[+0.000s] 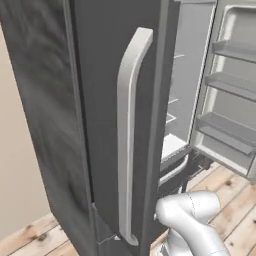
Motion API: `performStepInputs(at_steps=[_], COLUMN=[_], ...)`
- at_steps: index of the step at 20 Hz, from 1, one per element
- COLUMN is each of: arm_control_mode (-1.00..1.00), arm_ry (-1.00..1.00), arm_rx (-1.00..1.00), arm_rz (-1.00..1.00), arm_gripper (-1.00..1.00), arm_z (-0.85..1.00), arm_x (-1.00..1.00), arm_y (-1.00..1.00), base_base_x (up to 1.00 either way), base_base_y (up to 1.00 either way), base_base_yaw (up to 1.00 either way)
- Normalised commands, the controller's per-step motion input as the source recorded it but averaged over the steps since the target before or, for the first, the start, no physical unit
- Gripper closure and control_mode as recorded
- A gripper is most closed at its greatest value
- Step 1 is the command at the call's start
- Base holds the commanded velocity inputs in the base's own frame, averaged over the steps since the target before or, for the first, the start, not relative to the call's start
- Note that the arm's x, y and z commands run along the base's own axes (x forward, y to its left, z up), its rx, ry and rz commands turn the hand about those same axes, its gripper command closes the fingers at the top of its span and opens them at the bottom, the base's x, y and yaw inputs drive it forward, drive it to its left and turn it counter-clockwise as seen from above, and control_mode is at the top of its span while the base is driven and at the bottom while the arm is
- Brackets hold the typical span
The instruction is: Gather the carrot and potato from the fridge and place them on a tray on the dining counter. Then gather the fish and chicken drumstick from the fridge and place them on the other tray.
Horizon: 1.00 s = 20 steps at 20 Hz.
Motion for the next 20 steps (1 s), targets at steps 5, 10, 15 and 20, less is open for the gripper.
performStepInputs(at_steps=[5, 10, 15, 20], arm_control_mode=[1.00, 1.00, 1.00, 1.00], arm_ry=[0.00, 0.00, 0.00, 0.00], arm_rx=[0.00, 0.00, 0.00, 0.00], arm_rz=[0.00, 0.00, 0.00, 0.00], arm_gripper=[1.00, 1.00, 1.00, 1.00], arm_z=[0.00, 0.00, 0.00, 0.00], arm_x=[0.00, 0.00, 0.00, 0.00], arm_y=[0.00, 0.00, 0.00, 0.00], base_base_x=[-0.12, -0.13, -0.23, -0.35], base_base_y=[0.20, 0.02, 0.05, 0.07], base_base_yaw=[-0.66, -0.70, -0.69, -0.66])
